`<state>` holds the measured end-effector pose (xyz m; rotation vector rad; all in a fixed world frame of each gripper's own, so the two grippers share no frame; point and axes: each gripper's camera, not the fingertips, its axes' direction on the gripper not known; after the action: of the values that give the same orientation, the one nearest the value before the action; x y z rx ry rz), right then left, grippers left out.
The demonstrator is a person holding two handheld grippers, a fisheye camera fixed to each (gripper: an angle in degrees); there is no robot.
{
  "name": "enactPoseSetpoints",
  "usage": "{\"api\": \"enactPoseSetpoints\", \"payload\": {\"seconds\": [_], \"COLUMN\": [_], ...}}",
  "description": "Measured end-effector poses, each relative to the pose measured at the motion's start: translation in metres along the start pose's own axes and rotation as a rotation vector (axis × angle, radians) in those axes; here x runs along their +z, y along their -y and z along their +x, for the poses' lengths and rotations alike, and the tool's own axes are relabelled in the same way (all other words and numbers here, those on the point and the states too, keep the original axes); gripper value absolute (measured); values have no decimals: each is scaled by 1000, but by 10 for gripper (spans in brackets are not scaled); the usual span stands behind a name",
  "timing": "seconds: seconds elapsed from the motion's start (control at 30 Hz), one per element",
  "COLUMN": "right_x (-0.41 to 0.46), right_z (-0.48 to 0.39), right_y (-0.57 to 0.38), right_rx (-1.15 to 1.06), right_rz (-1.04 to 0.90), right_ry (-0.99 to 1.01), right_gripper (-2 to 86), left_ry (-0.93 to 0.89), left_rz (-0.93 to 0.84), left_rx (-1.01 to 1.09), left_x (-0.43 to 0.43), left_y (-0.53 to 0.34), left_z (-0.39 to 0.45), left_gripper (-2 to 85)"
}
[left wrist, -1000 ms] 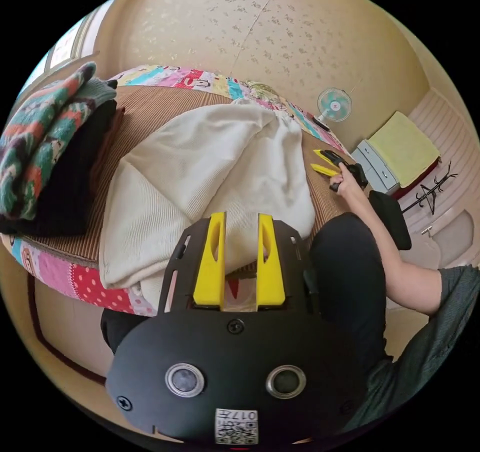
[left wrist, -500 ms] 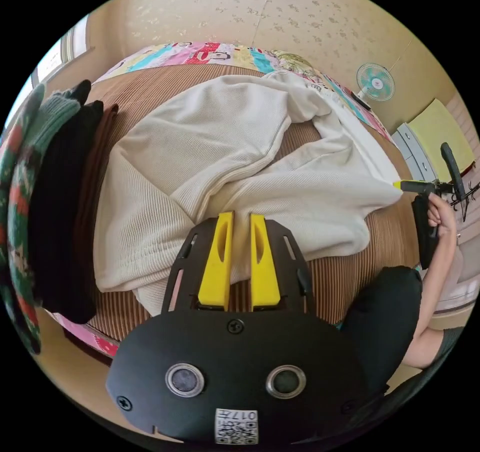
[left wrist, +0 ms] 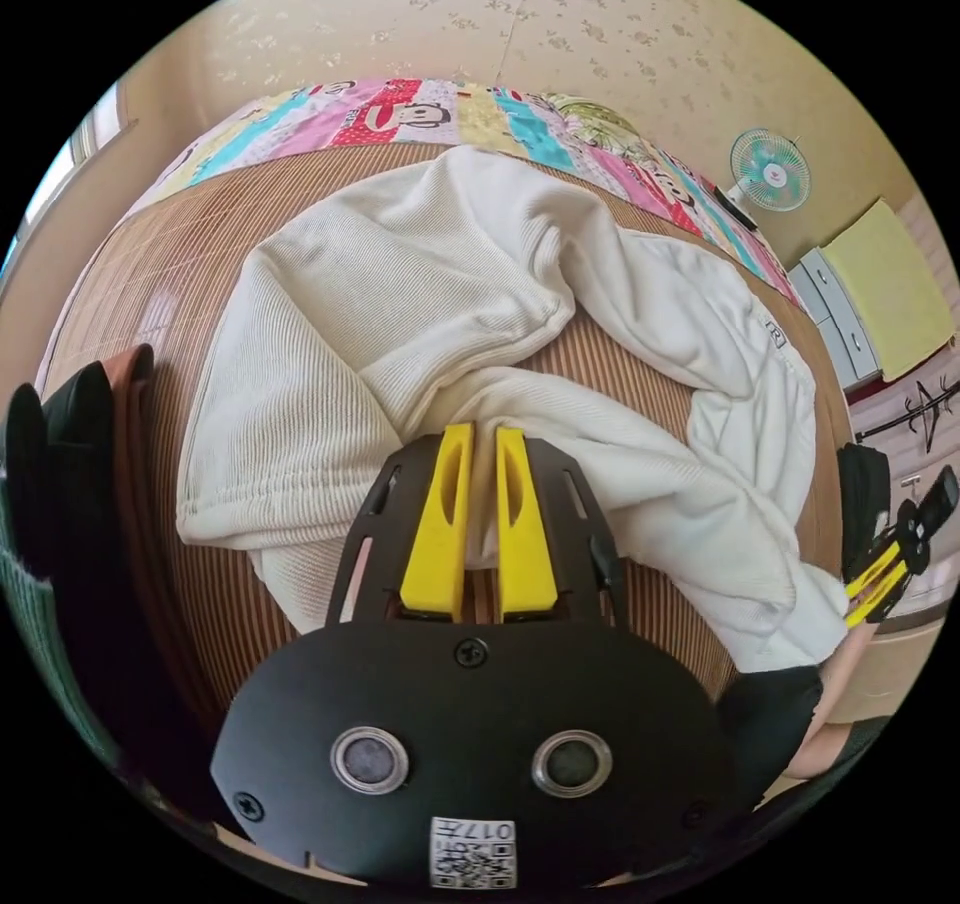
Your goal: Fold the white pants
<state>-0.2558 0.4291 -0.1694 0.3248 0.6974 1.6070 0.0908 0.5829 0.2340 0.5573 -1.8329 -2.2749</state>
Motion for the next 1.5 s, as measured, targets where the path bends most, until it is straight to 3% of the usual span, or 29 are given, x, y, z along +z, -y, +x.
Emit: {"api": "enactPoseSetpoints", "payload": {"seconds": [0.07,0.13,0.27,0.33,0.4,0.53,0.63,0.87,0.97,1.03,1.1,1.17,1.3,1.5], "right_x": [-29,-67,-114,-125,-124,-119,-115,-104,-105,-106,-108,-115,-138,-126], "right_z": [41,81,107,114,119,140,156,176,172,167,161,144,95,111], "right_y": [-26,-77,-172,-234,-258,-265,-250,-226,-222,-217,-211,-206,-179,-121], "right_rx": [141,280,567,763,883,1080,1155,1183,1187,1196,1209,1223,1230,1310], "right_rz": [154,430,800,1051,1113,1077,988,909,933,944,958,1022,1064,858], "right_ry": [151,267,164,108,55,-5,-37,-20,-12,-19,-52,-154,-461,-489], "right_gripper": [55,54,80,95,107,126,135,123,118,116,118,126,152,165], "left_ry": [11,5,-179,-199,-113,-193,-280,-119,-111,-165,-274,-271,-310,-294], "left_rz": [29,66,96,62,19,-22,92,381,478,459,292,165,201,185], "left_rx": [7,-10,-213,-181,-47,-68,-196,-434,-543,-604,-562,-570,-585,-571], "left_x": [-3,-7,-26,-40,-63,-108,-171,-280,-284,-271,-233,-207,-196,-211], "left_y": [-4,-11,-39,-55,-89,-152,-202,-329,-379,-395,-391,-386,-385,-377], "left_z": [-2,-3,-34,-38,-27,-49,-91,-122,-129,-131,-125,-116,-100,-94], "left_gripper": [46,45,21,8,0,-4,1,20,92,126,138,144,134,104]}}
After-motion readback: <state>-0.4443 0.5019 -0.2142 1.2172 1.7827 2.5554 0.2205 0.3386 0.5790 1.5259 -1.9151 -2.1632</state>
